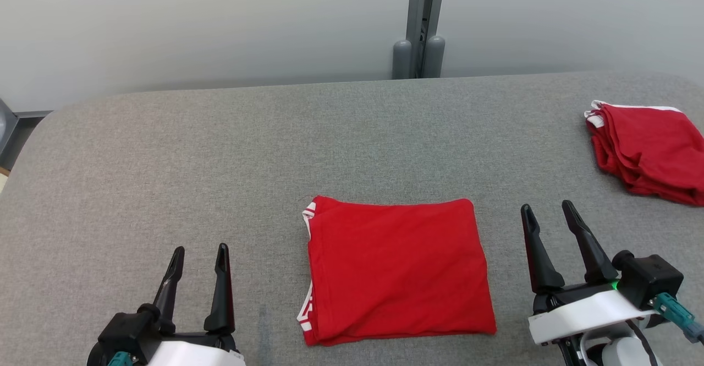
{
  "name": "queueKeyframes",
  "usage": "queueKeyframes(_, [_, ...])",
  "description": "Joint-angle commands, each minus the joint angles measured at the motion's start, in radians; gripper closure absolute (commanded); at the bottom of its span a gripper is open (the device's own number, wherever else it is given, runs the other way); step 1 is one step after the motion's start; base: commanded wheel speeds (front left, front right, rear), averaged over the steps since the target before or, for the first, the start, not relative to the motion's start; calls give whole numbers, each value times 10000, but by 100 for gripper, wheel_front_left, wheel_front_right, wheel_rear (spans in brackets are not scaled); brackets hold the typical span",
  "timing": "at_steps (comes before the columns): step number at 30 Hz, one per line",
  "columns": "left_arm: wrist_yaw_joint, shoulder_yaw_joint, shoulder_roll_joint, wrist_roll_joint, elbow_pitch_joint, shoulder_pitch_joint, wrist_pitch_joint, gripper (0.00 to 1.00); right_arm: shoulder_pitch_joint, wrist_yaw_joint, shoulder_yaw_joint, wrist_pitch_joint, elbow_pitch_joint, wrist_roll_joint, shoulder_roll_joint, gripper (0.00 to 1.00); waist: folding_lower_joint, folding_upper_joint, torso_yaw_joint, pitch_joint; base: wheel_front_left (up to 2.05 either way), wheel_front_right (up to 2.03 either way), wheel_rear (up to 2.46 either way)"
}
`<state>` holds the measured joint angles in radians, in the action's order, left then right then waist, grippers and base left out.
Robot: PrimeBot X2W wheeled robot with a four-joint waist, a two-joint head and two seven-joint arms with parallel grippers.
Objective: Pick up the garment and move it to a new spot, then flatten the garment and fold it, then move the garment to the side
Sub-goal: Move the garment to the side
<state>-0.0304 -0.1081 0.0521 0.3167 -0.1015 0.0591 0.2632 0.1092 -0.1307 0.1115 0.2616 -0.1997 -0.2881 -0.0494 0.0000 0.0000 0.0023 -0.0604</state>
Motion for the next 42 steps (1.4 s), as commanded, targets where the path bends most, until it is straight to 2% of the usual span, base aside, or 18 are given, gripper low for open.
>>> queueKeyframes(1, [34, 52, 25, -54, 26, 34, 13, 0, 90, -1, -8, 46, 3, 24, -38, 0, 0, 0, 1, -7, 0, 0, 0])
queueKeyframes(7, [13, 61, 19, -72, 77, -59, 14, 0, 476, -2, -175, -525, -127, 212, -93, 0, 0, 0, 26, -111, 0, 0, 0])
queueKeyframes(13, [41, 28, 12, -22, 123, -244, 14, 0, 1122, -1, 30, -2645, -542, -380, -949, 0, 0, 0, 168, -362, 0, 0, 0])
queueKeyframes(21, [50, -66, 5, 139, 151, -547, 14, 0, 1560, -1, 1278, -4900, -1064, -2116, -2105, 0, 0, 0, 576, -907, 0, 0, 0])
queueKeyframes(26, [-30, -140, 5, 199, 170, -710, 14, 0, 1926, -1, 1799, -5576, -1418, -3084, -2561, 0, 0, 0, 829, -1239, 0, 0, 0])
queueKeyframes(37, [-75, -211, 5, 312, 180, -920, 14, 0, 2466, -1, 3051, -6467, -2147, -4398, -2949, 0, 0, 0, 1239, -1619, 0, 0, 0])
queueKeyframes(38, [-79, -207, 5, 320, 182, -925, 14, 0, 2495, -1, 3118, -6454, -2170, -4448, -2966, 22, 0, 0, 1248, -1627, 0, 0, 0])
queueKeyframes(39, [-82, -196, 6, 327, 187, -927, 14, 0, 2530, -1, 3175, -6432, -2190, -4487, -2980, 52, 0, 0, 1250, -1635, 0, 0, 0])
queueKeyframes(40, [-95, -182, 6, 331, 198, -930, 14, 0, 2574, -1, 3228, -6355, -2193, -4523, -2990, 60, 0, 0, 1245, -1643, 0, 0, 0])
queueKeyframes(41, [-95, -182, 6, 331, 198, -930, 14, 0, 2574, -1, 3228, -6355, -2193, -4523, -2990, 60, 0, 0, 1245, -1643, 0, 0, 0])
queueKeyframes(42, [-111, -172, 6, 334, 208, -934, 14, 0, 2621, -1, 3280, -6295, -2191, -4539, -3003, 71, 0, 0, 1232, -1648, 0, 0, 0])
